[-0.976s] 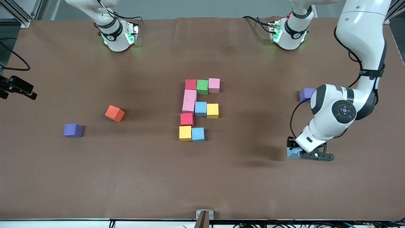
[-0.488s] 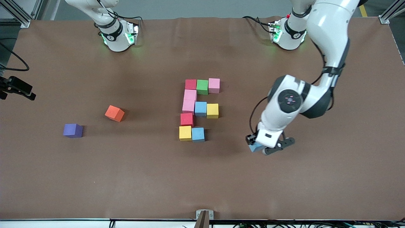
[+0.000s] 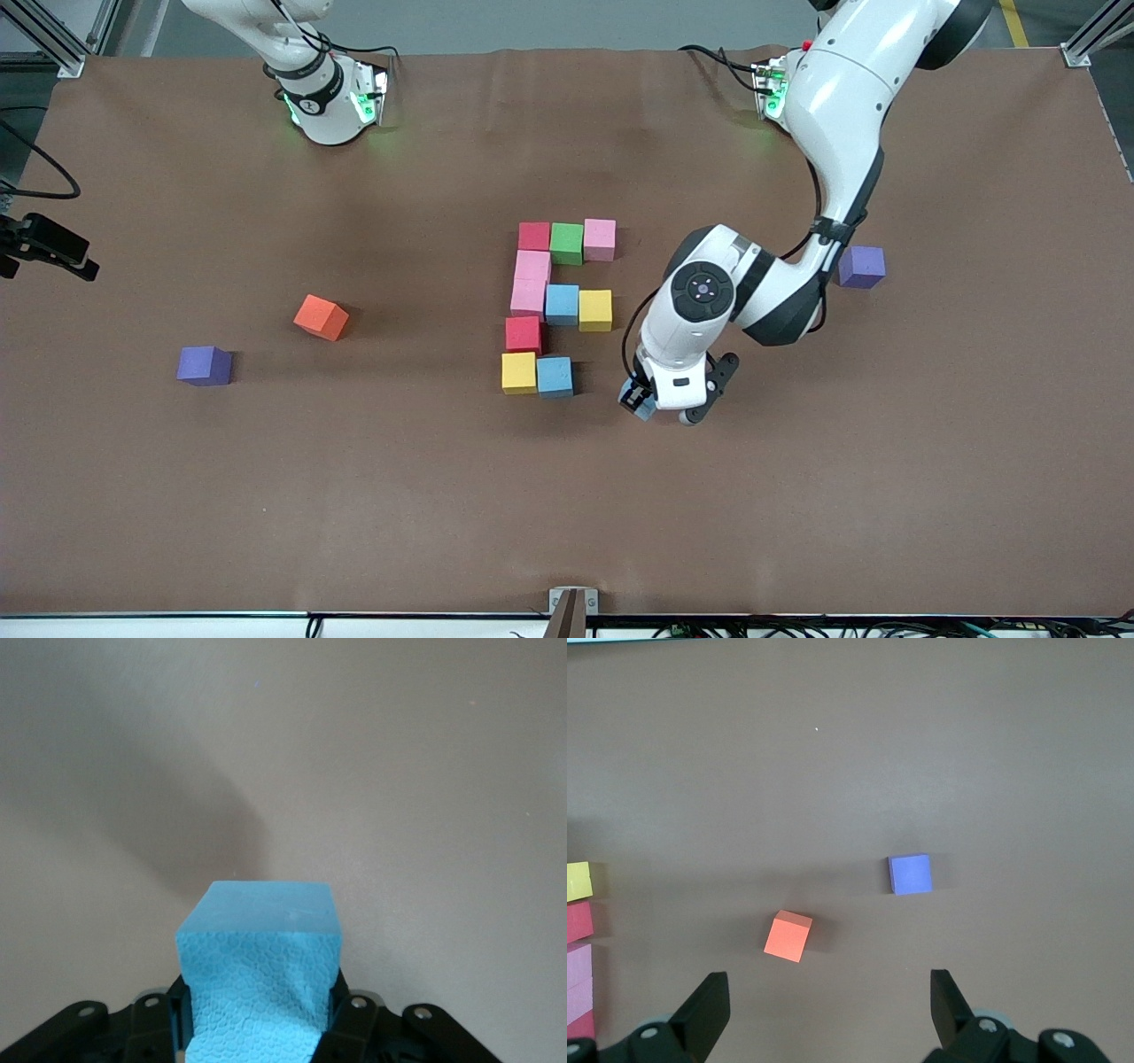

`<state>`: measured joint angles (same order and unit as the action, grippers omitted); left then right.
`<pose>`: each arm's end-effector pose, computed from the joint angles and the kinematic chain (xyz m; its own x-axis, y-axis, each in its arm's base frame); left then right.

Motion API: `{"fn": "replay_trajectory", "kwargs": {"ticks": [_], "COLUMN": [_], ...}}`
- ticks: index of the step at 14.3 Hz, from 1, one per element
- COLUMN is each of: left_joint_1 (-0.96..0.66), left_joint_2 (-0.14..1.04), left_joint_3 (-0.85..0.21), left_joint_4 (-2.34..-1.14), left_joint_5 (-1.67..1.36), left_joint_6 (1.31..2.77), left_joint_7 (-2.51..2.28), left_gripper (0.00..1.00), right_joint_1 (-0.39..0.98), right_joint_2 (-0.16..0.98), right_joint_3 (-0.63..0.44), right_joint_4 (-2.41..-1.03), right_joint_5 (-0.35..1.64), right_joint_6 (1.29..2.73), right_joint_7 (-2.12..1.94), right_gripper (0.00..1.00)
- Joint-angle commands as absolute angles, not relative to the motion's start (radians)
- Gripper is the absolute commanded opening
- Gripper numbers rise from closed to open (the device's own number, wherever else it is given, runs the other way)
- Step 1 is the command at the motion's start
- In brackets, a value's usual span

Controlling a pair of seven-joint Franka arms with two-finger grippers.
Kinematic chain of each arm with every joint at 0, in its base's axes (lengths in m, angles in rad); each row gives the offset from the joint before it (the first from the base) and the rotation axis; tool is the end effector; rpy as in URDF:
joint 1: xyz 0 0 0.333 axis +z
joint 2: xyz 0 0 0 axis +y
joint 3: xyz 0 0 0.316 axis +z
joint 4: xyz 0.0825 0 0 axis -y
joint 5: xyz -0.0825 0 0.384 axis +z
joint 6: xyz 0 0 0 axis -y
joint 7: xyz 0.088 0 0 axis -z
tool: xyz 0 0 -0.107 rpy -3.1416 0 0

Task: Arrange 11 blocks into digit 3

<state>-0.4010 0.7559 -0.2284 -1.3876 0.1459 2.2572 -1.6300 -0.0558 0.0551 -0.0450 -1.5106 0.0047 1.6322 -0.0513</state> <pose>0.6253 -0.4045 0.2813 0.5535 0.8319 -0.0398 0.8282 -0.5448 0.1315 0.5754 -0.0569 0.6275 0.9966 -0.0493 0.0665 -0.0495 -0.9988 0.0012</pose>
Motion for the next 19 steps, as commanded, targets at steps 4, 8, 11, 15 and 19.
{"fn": "replay_trajectory", "kwargs": {"ticks": [4, 8, 11, 15, 19], "left_joint_1": [-0.440, -0.478, -0.485, -0.523, -0.528], "left_joint_2": [0.805, 0.824, 0.821, 0.815, 0.822], "left_joint_3": [-0.221, -0.213, -0.212, -0.204, -0.203], "left_joint_4": [-1.345, -1.341, -1.347, -1.348, -1.361], "left_joint_5": [0.150, 0.153, 0.161, 0.163, 0.166], "left_joint_6": [2.284, 2.283, 2.275, 2.273, 2.240], "left_joint_7": [-1.831, -1.924, -1.948, -2.028, -2.144], "left_gripper": [0.06, 0.06, 0.06, 0.06, 0.06], "right_joint_1": [-0.074, -0.074, -0.074, -0.074, -0.074], "right_joint_2": [0.035, 0.035, 0.035, 0.035, 0.035], "right_joint_3": [-0.029, -0.029, -0.029, -0.029, -0.029], "right_joint_4": [-1.526, -1.526, -1.526, -1.526, -1.526], "right_joint_5": [0.003, 0.003, 0.003, 0.003, 0.003], "right_joint_6": [1.635, 1.635, 1.635, 1.635, 1.637], "right_joint_7": [-0.043, -0.043, -0.043, -0.043, -0.043], "right_gripper": [1.00, 1.00, 1.00, 1.00, 1.00]}}
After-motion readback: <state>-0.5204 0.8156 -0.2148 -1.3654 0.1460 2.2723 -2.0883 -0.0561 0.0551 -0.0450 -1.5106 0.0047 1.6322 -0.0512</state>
